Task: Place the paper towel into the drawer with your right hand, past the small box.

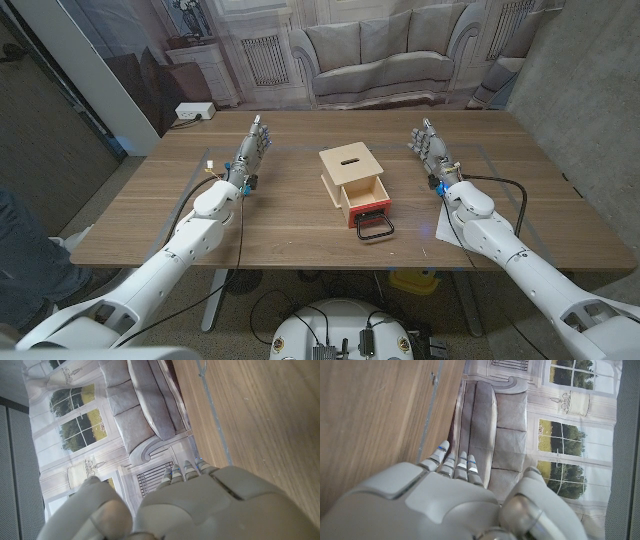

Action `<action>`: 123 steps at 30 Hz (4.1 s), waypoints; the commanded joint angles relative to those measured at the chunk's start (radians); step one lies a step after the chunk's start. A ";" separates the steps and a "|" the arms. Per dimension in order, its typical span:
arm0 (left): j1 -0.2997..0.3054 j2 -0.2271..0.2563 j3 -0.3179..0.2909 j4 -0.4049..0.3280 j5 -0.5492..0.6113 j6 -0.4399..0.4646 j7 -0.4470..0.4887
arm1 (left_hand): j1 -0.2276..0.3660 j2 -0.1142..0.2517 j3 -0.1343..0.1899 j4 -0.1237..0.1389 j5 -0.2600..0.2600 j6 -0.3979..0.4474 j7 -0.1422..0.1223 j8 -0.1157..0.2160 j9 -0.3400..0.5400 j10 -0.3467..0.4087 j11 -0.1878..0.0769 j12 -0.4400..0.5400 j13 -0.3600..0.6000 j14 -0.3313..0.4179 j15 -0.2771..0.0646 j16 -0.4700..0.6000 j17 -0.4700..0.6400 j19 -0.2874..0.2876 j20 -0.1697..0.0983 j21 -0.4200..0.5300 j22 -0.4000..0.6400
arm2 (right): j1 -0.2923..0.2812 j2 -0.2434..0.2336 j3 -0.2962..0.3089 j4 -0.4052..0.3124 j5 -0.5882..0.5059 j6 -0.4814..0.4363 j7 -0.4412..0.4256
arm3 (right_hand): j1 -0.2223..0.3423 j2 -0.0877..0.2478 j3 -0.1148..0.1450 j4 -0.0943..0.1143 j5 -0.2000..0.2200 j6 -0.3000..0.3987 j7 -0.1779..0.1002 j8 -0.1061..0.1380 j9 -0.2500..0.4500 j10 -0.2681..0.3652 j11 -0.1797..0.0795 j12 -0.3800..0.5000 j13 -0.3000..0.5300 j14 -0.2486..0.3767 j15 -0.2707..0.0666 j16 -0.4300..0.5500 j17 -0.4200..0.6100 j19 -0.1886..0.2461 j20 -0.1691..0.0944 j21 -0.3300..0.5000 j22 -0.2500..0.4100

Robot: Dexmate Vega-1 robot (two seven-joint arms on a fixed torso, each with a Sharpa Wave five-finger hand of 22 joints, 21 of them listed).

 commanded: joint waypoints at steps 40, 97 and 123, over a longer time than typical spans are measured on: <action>0.035 0.032 0.005 -0.104 0.008 0.035 0.014 | 0.038 0.031 0.005 -0.011 0.013 0.055 0.011 0.020 0.003 0.060 0.010 0.024 -0.003 0.062 0.007 0.016 0.000 0.036 -0.008 0.008 0.004 | -0.168 -0.060 0.064 -0.174 -0.036 0.129 -0.063 | 0.019 0.010 0.008 -0.013 0.002 0.040 -0.005 0.008 0.006 0.051 -0.009 0.016 0.002 0.048 -0.009 0.008 0.003 0.046 -0.027 -0.012 0.004; 0.032 0.026 0.030 -0.118 0.031 0.046 0.019 | 0.075 0.051 0.010 -0.030 0.012 0.094 0.002 0.022 0.004 0.097 -0.003 0.026 -0.004 0.096 -0.004 0.013 0.000 0.056 0.001 0.004 0.004 | -0.458 -0.138 0.183 -0.421 -0.119 0.182 -0.198 | 0.026 0.013 0.005 -0.024 0.000 0.070 -0.008 0.008 0.006 0.083 -0.011 0.018 0.002 0.077 -0.012 0.007 0.003 0.074 -0.024 -0.033 0.005; 0.018 0.002 0.047 -0.117 0.042 0.051 0.033 | 0.086 0.057 0.010 -0.036 0.010 0.103 0.004 0.021 0.004 0.107 -0.002 0.025 -0.004 0.105 -0.004 0.011 0.000 0.062 -0.003 0.002 0.004 | -0.550 -0.156 0.253 -0.452 -0.127 0.193 -0.197 | 0.030 0.016 0.005 -0.028 -0.001 0.080 -0.014 0.008 0.006 0.090 -0.012 0.017 0.002 0.086 -0.018 0.006 0.003 0.084 -0.023 -0.041 0.006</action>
